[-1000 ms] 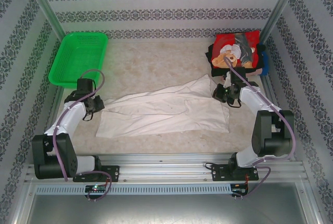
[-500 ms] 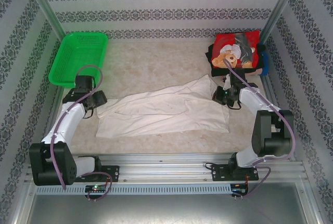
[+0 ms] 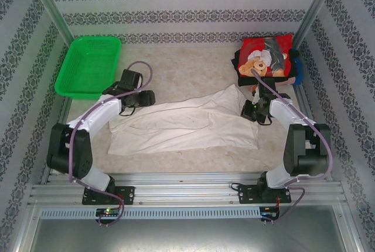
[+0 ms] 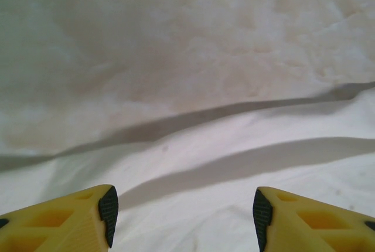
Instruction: Fold and stack the t-shirts
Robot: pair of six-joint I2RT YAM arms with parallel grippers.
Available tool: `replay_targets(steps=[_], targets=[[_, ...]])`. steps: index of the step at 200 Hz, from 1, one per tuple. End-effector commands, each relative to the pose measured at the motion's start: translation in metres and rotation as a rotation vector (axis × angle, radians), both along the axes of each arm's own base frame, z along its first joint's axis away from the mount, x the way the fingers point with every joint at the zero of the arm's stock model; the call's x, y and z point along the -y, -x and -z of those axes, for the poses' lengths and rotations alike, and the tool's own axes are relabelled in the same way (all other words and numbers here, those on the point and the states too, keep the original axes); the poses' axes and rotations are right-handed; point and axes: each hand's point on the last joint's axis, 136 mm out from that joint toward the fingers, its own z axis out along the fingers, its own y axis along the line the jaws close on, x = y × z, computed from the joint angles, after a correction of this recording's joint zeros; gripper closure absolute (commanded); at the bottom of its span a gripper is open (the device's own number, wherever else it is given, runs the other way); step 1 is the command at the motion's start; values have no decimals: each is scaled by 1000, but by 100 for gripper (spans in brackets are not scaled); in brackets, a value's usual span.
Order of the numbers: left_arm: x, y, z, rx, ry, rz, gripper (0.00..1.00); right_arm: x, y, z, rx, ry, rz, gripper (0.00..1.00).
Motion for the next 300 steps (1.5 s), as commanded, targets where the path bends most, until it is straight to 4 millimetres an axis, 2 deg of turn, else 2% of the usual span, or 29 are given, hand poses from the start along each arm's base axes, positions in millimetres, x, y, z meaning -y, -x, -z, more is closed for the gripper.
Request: replay_targets(steps=[1,52,103,133,174,182,196,212,223,236,251,269,278,290,300], targets=[[28,-21,-12,69,38,92,37,13,12,11,-59,50,31,92],[51,-32,-7,66,59,150,37,14,17,17,-82,51,50,94],[74,-28,1,42,103,209,37,12,25,10,-43,41,67,93],[79,-25,8,28,116,214,37,12,33,11,-44,41,77,93],[82,-22,14,13,127,220,37,12,45,25,-103,38,95,92],[82,-21,14,11,132,224,37,14,49,29,-132,51,101,90],[84,-19,10,21,141,231,37,19,58,36,-193,81,115,77],[88,-16,3,47,155,250,37,25,66,42,-252,114,127,76],[90,-14,-1,68,157,268,37,29,68,40,-260,136,142,70],[92,-9,-3,83,152,292,36,30,61,32,-210,140,149,67],[93,-2,0,80,136,322,35,21,38,7,-57,110,120,59],[94,6,4,68,116,361,35,-3,6,-32,163,64,18,45],[95,9,6,67,111,371,35,-18,-8,-47,229,28,-42,41],[97,13,4,72,124,389,34,-36,-24,-56,263,-47,-118,38],[101,16,3,78,141,403,34,-50,-36,-54,251,-106,-174,39]])
